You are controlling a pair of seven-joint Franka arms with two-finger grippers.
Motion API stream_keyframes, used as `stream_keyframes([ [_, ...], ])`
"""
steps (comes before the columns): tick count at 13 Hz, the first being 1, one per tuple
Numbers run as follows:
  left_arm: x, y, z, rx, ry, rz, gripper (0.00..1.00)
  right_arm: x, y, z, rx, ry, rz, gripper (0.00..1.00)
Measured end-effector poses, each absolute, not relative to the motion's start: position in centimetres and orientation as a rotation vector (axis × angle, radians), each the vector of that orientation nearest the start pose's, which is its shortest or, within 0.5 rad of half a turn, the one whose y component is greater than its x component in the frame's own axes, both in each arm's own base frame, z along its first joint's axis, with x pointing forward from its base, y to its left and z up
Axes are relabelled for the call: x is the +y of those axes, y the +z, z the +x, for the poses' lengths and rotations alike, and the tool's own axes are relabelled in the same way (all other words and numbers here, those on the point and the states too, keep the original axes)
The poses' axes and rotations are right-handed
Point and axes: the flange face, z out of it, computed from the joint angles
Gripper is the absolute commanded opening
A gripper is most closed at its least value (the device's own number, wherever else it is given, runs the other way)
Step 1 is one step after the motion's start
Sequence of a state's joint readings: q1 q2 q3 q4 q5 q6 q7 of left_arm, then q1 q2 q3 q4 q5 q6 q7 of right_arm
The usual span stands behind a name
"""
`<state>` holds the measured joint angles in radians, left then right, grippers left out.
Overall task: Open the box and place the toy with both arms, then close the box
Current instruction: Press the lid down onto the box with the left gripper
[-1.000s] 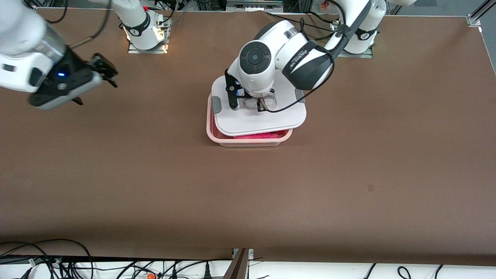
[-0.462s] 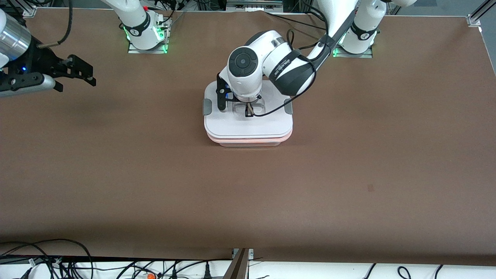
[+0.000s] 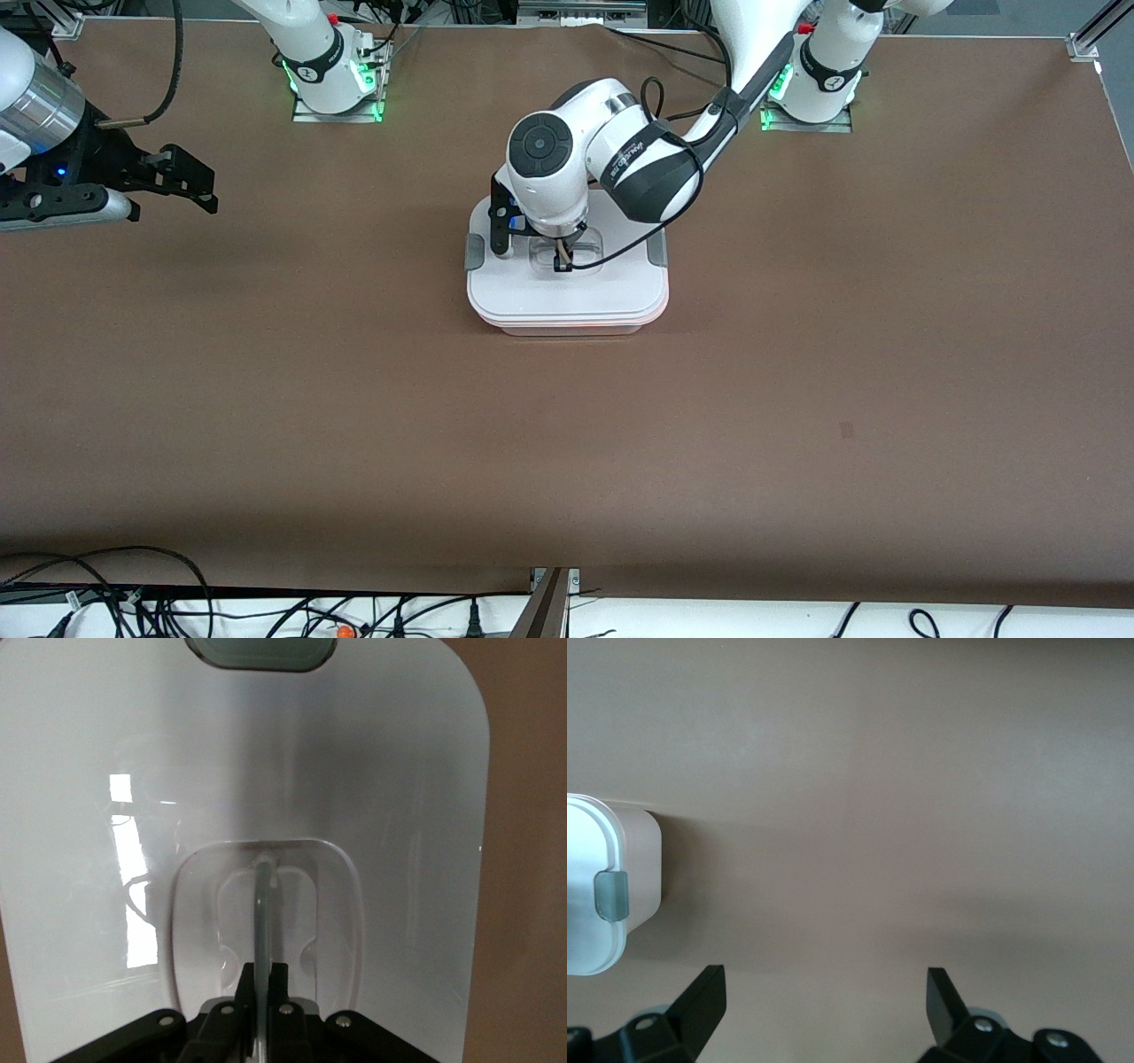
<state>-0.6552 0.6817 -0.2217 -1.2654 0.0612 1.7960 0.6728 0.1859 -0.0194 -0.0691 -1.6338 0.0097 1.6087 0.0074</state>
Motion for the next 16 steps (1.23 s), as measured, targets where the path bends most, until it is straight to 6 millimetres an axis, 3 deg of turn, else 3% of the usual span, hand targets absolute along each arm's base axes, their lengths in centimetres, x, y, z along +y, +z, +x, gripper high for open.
stream_keyframes([
  [16, -52.07, 34.49, 50.37, 2.191, 0.208, -2.327, 0.00, 6.57, 60.75, 54.73, -0.147, 0.017, -3.131, 1.00],
])
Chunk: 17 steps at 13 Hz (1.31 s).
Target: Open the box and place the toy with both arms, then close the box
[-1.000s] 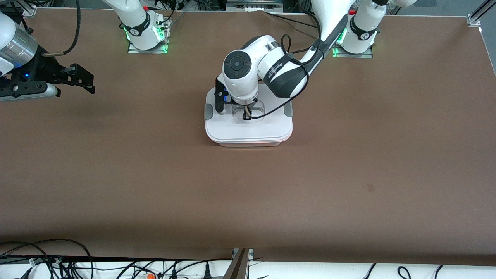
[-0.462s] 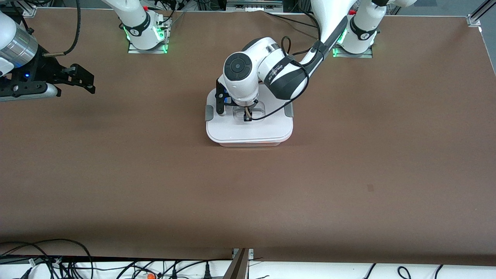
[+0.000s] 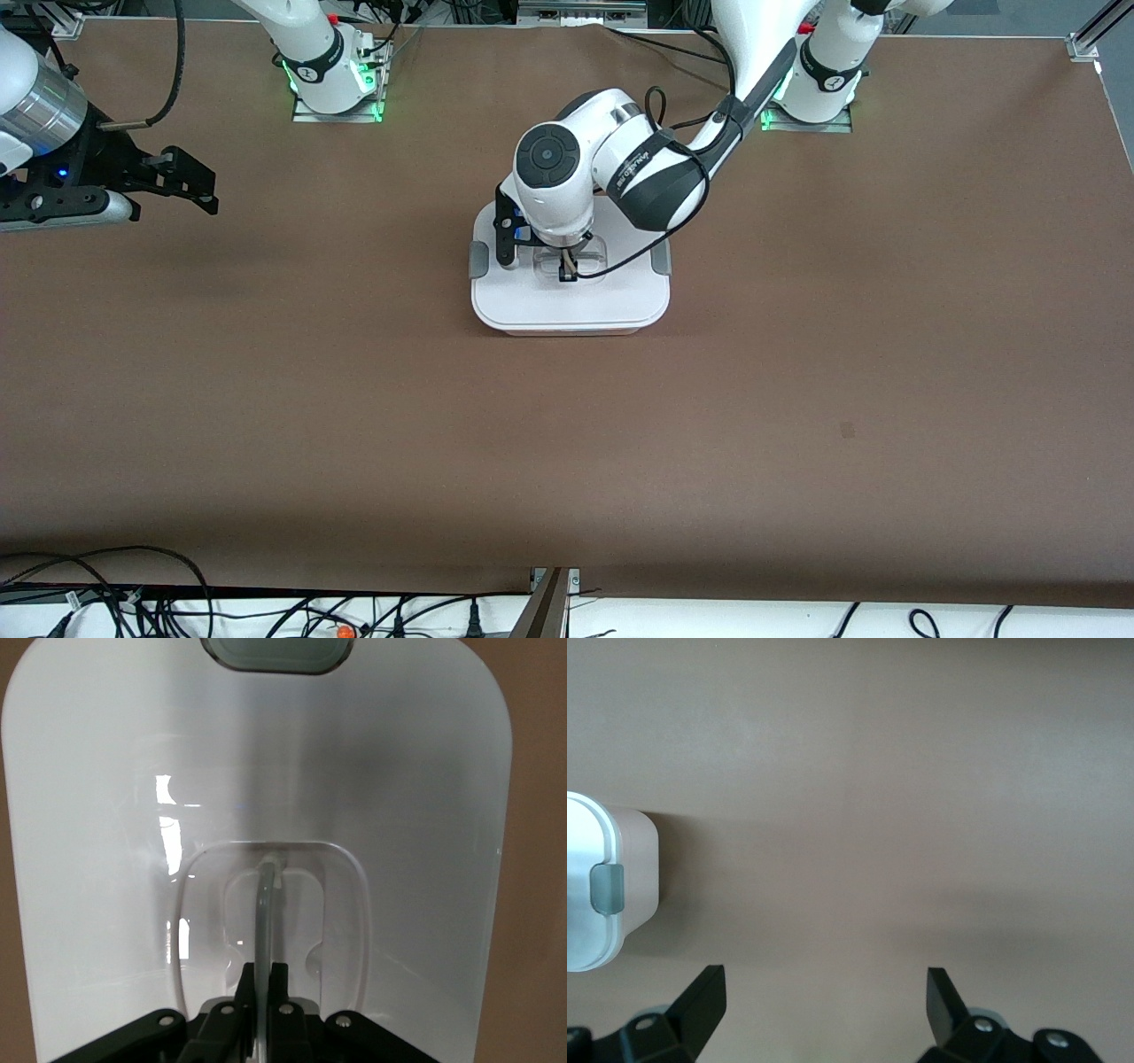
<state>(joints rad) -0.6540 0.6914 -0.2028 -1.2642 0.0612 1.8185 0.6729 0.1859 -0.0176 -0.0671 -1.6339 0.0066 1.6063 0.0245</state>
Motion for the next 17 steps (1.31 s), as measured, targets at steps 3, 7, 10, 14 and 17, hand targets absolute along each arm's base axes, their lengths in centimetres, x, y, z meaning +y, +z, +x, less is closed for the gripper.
stream_keyframes([
  [3, -52.1, 34.5, 50.4, 2.192, 0.208, -2.326, 1.00, 6.6, 60.7, 54.7, -0.147, 0.017, -3.131, 1.00],
  [7, -52.0, 35.2, 50.7, 2.186, 0.189, -2.331, 1.00, 6.6, 60.6, 54.8, -0.147, 0.020, -3.131, 1.00],
  [10, -50.8, 40.8, 51.1, 2.157, 0.234, -2.337, 1.00, 6.6, 60.4, 54.9, -0.147, 0.025, -3.132, 1.00],
  [14, -41.9, 48.4, 56.8, 1.948, 0.230, -2.489, 1.00, 6.7, 60.1, 55.1, -0.147, 0.033, -3.133, 1.00],
  [17, -30.5, 49.7, 63.4, 1.684, 0.205, -2.579, 1.00, 6.7, 60.0, 55.1, -0.143, 0.034, -3.133, 1.00],
])
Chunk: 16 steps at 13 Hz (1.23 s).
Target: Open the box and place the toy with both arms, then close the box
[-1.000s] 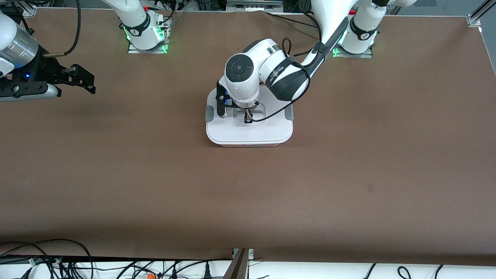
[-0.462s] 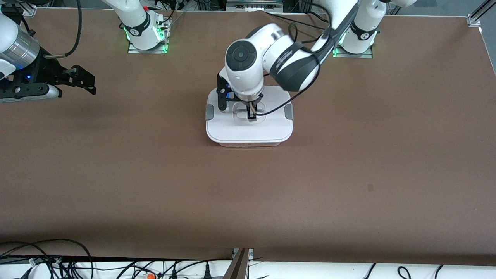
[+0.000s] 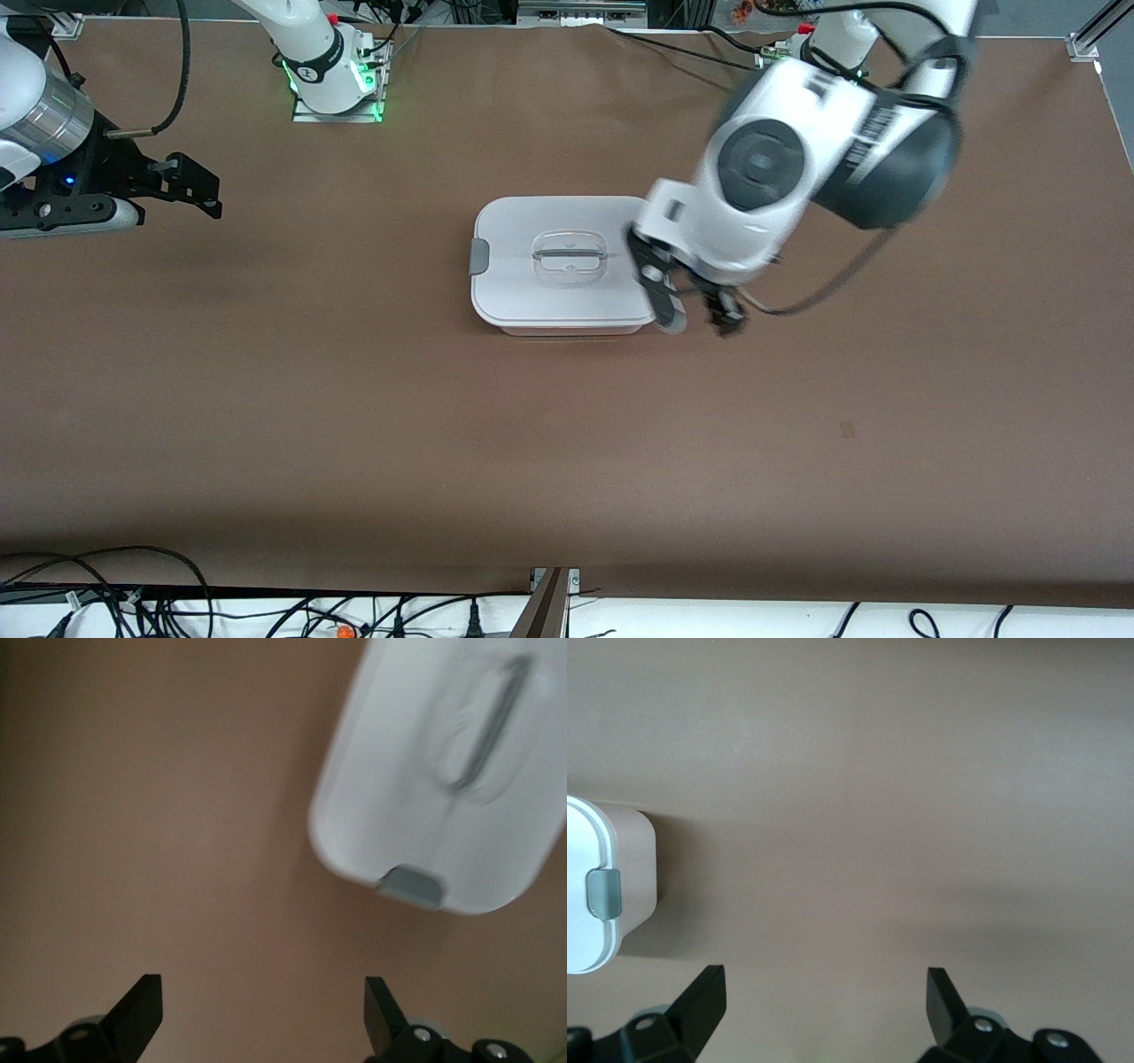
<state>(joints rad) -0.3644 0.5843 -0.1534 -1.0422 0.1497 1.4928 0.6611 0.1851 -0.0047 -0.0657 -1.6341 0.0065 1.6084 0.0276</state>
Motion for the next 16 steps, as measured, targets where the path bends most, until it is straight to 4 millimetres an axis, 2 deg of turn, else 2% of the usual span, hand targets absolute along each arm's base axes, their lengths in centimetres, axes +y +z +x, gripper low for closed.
stream_keyframes([
  [1, -27.8, 50.1, 64.8, 1.612, 0.197, -2.571, 1.00, 6.7, 60.0, 55.1, -0.137, 0.033, -3.133, 1.00],
  [2, -25.9, 50.7, 65.7, 1.562, 0.183, -2.568, 1.00, 6.7, 60.0, 55.1, -0.132, 0.033, -3.133, 1.00],
  [5, -21.4, 52.0, 67.6, 1.418, 0.127, -2.609, 1.00, 6.7, 60.0, 55.1, -0.130, 0.033, -3.134, 1.00],
  [7, -18.4, 53.6, 69.4, 1.331, -0.027, -2.660, 1.00, 6.7, 60.0, 55.2, -0.129, 0.024, -3.133, 1.00],
  [8, -17.3, 54.7, 69.5, 1.276, -0.069, -2.683, 1.00, 6.7, 59.8, 55.5, -0.128, 0.016, -3.133, 1.00],
  [10, -14.5, 57.5, 69.0, 1.026, -0.141, -2.824, 1.00, 6.8, 59.2, 56.0, -0.127, 0.011, -3.134, 1.00],
  [12, -10.7, 59.4, 68.1, 0.628, -0.171, -3.024, 1.00, 6.8, 58.9, 56.2, -0.127, 0.015, -3.135, 1.00],
  [14, -5.8, 59.9, 66.5, 0.253, -0.131, -3.195, 1.00, 6.8, 59.0, 56.2, -0.127, 0.013, -3.134, 1.00],
  [16, -2.1, 59.8, 63.8, 0.072, -0.049, -3.244, 1.00, 6.8, 59.0, 56.2, -0.127, 0.012, -3.134, 1.00],
])
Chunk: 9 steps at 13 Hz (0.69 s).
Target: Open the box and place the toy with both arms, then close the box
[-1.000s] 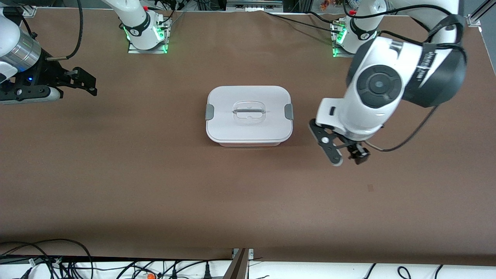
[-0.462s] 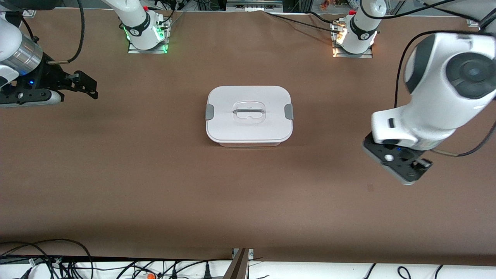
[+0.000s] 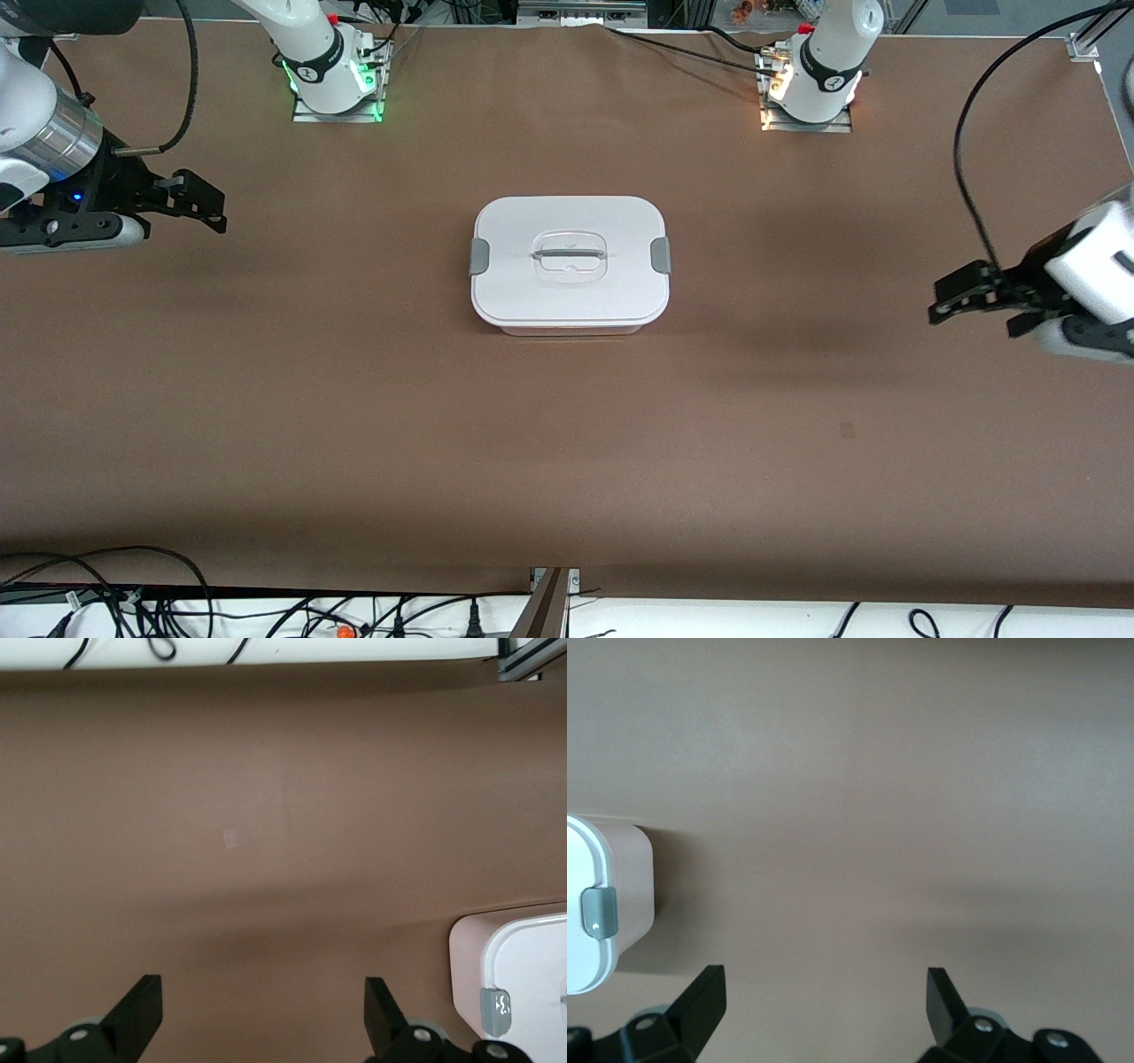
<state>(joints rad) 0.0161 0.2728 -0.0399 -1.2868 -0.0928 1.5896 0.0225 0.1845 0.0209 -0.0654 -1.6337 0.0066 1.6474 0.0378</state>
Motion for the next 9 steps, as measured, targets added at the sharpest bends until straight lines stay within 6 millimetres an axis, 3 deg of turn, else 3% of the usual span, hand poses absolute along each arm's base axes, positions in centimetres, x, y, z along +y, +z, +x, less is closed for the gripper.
stream_keyframes([
  [3, -1.1, 59.6, 59.8, 0.033, 0.127, -3.239, 1.00, 6.8, 59.0, 56.2, -0.124, 0.012, -3.134, 1.00],
  [9, -1.1, 59.1, 58.6, 0.049, 0.195, -3.173, 1.00, 6.7, 59.0, 56.2, -0.120, 0.012, -3.135, 1.00],
])
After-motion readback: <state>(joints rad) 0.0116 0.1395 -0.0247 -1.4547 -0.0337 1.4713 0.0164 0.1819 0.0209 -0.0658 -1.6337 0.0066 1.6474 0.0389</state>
